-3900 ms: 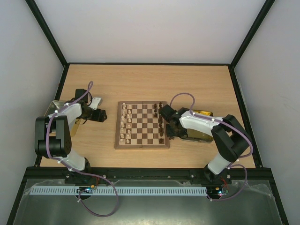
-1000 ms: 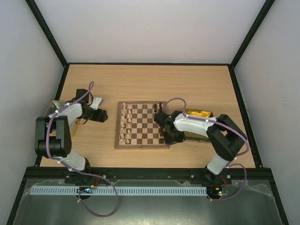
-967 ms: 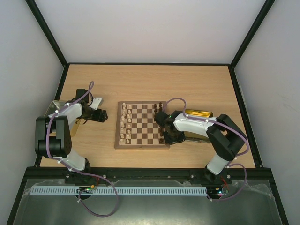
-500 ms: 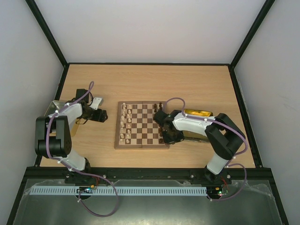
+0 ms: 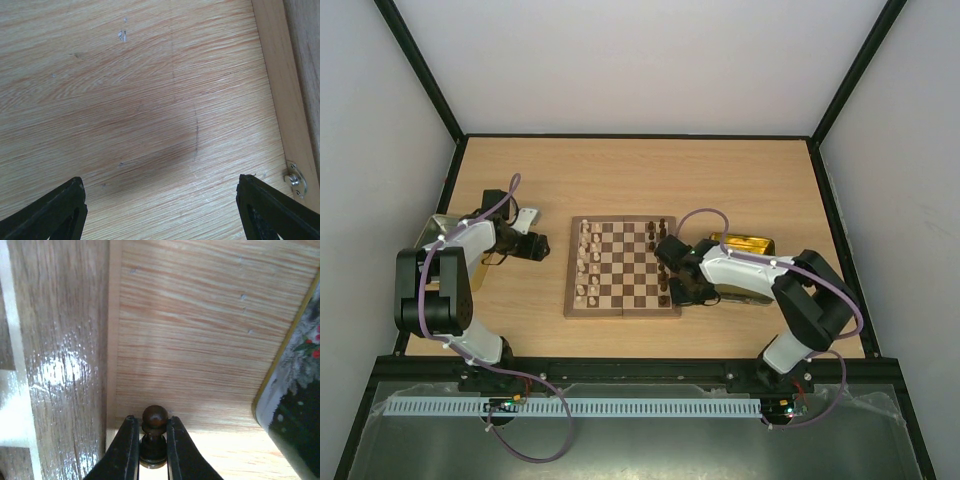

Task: Set up the chess pieces on the board
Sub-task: Pick up the chess piece at the center of the board.

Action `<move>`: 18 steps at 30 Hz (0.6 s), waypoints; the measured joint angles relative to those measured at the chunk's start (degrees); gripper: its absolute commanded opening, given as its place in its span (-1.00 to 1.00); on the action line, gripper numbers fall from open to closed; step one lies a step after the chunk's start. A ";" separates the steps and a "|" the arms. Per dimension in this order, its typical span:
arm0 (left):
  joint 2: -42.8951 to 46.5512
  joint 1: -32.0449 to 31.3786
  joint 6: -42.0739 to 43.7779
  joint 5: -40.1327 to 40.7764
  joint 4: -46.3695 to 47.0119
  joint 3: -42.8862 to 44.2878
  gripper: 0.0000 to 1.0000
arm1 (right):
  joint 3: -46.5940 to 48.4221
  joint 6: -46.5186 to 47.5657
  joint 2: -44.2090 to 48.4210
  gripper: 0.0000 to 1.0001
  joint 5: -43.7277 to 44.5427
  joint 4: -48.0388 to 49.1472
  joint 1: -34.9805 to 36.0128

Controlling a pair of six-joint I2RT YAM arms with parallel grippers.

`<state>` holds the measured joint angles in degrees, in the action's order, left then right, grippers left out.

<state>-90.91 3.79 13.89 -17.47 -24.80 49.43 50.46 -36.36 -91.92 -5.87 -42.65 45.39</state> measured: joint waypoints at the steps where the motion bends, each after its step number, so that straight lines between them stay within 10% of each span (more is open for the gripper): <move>1: 0.00 0.02 0.00 0.00 0.00 0.00 0.64 | -0.39 -0.44 0.48 -0.96 0.26 0.52 -0.02; 18: 0.00 -0.02 -0.07 0.57 -0.02 0.00 0.64 | -4.09 -6.62 14.91 -0.96 10.71 2.21 0.26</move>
<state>-90.91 3.77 13.82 -16.91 -24.82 49.43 46.37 -42.98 -77.01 4.84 -40.45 45.65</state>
